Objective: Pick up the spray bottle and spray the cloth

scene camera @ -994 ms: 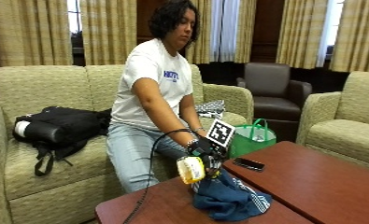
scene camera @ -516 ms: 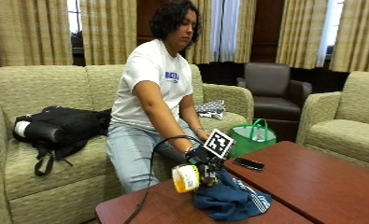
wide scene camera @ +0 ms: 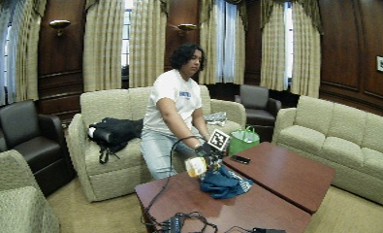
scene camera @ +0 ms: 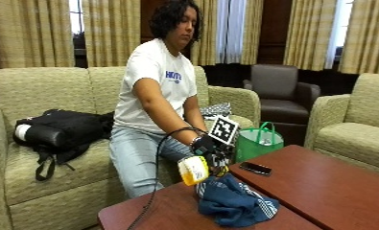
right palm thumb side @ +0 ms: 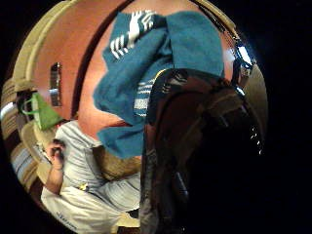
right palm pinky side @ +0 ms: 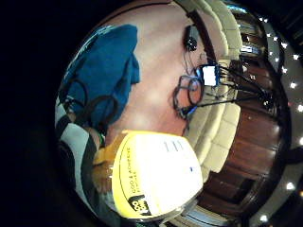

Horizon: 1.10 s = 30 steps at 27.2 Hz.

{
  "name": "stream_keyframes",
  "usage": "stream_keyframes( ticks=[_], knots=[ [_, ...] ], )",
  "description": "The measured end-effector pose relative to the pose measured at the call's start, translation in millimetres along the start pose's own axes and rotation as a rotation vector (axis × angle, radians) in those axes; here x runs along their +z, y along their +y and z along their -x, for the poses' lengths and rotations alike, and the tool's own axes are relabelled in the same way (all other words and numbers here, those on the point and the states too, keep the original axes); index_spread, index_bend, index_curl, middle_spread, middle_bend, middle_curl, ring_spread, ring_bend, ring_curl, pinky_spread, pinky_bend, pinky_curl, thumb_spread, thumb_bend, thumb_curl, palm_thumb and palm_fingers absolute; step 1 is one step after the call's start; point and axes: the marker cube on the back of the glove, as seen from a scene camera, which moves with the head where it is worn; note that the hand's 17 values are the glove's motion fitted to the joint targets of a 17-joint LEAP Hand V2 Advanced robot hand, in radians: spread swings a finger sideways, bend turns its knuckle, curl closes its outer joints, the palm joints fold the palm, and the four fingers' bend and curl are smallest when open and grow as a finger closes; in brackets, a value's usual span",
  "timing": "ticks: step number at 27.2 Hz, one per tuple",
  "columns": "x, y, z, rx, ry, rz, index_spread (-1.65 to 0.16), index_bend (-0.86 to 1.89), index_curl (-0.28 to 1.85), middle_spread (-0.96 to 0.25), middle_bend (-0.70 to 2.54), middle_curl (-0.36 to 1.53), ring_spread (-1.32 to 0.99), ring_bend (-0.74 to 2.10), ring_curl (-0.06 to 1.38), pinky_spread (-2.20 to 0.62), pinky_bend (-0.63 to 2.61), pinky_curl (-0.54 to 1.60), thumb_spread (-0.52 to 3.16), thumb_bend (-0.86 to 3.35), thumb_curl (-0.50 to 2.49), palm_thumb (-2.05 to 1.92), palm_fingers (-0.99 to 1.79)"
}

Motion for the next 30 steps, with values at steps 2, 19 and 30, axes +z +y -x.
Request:
stream_keyframes(
  ticks=[2, 19, 30],
  knots=[
    [-16, 3, -6, 0.065, -0.055, -0.041, -0.24, 0.46, 0.63, -0.21, 0.61, 0.57, -0.22, 0.7, 0.49, -0.3, 0.47, 0.4, 0.35, -0.03, 0.84, 0.9, 1.36],
    [-129, 69, -41, 0.174, -0.782, -0.491, -0.25, 0.45, 0.63, -0.21, 0.61, 0.57, -0.22, 0.7, 0.49, -0.3, 0.47, 0.4, 0.36, -0.03, 0.86, 0.9, 1.36],
    [-125, 100, -3, 0.139, -1.228, -0.685, -0.25, 0.44, 0.63, -0.21, 0.61, 0.57, -0.22, 0.7, 0.49, -0.3, 0.47, 0.4, 0.36, -0.03, 0.86, 0.9, 1.36]
  ],
)
